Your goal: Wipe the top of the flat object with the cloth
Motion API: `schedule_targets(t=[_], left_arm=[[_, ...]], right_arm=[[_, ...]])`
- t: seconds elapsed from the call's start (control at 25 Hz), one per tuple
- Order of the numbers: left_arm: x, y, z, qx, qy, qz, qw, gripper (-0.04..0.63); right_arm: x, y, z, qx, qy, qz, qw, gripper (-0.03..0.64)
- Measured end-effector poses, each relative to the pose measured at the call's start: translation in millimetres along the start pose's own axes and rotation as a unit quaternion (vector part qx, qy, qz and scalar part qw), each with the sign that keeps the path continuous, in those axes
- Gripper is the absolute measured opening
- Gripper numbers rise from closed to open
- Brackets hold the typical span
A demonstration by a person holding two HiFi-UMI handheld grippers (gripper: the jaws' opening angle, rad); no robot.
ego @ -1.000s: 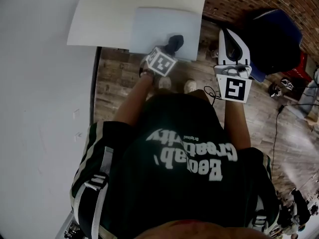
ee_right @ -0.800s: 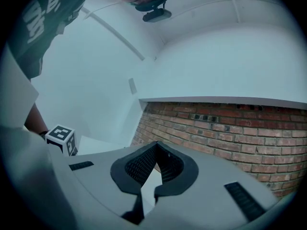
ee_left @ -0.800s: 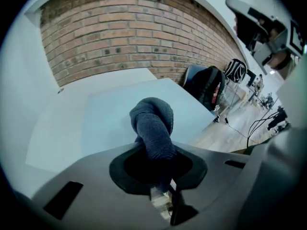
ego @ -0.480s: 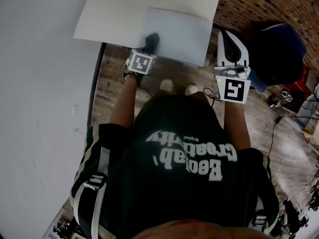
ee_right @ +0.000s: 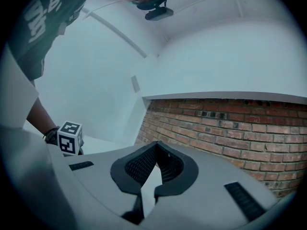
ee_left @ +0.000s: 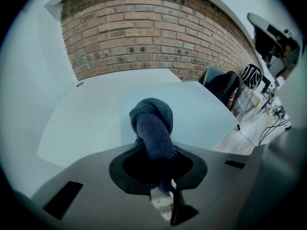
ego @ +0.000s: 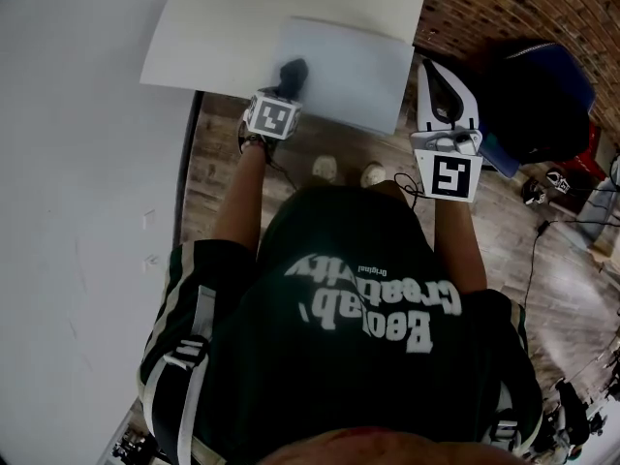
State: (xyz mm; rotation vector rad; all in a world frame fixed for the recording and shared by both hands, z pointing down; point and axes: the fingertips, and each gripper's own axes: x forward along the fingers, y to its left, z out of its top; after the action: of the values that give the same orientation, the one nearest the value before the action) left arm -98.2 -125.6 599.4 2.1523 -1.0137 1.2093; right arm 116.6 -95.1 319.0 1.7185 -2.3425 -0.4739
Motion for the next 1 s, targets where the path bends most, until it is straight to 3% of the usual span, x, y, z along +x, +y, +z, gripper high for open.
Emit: schedule_targets(t=[0.24, 0.56, 0.8, 1.0], left_arm=[[6.5, 27.5, 40.0, 0.016, -0.015, 0.024, 0.9995, 0.073], [29.3, 58.0, 85.0, 0.031, -0.027, 0.026, 0.9988, 0.074], [53.8, 71.9, 96.7, -0.011, 0.001, 0.003, 0.9999, 0.074], [57.4, 73.0, 104.9, -0.004, 0.001, 0.009, 1.0000, 0.074]], right_arm=[[5.6, -1.0, -4.1, -0.001, 0.013, 0.001, 1.000, -0.009], [15.6, -2.4, -15.1, 0.001, 0.035, -0.007, 0.999, -0.009], [22.6, -6.9, -21.2, -0.001, 0.043, -0.014, 0.999, -0.009], [21.5, -11.7, -25.5, 0.003, 0.045, -0.021, 0.999, -0.009]])
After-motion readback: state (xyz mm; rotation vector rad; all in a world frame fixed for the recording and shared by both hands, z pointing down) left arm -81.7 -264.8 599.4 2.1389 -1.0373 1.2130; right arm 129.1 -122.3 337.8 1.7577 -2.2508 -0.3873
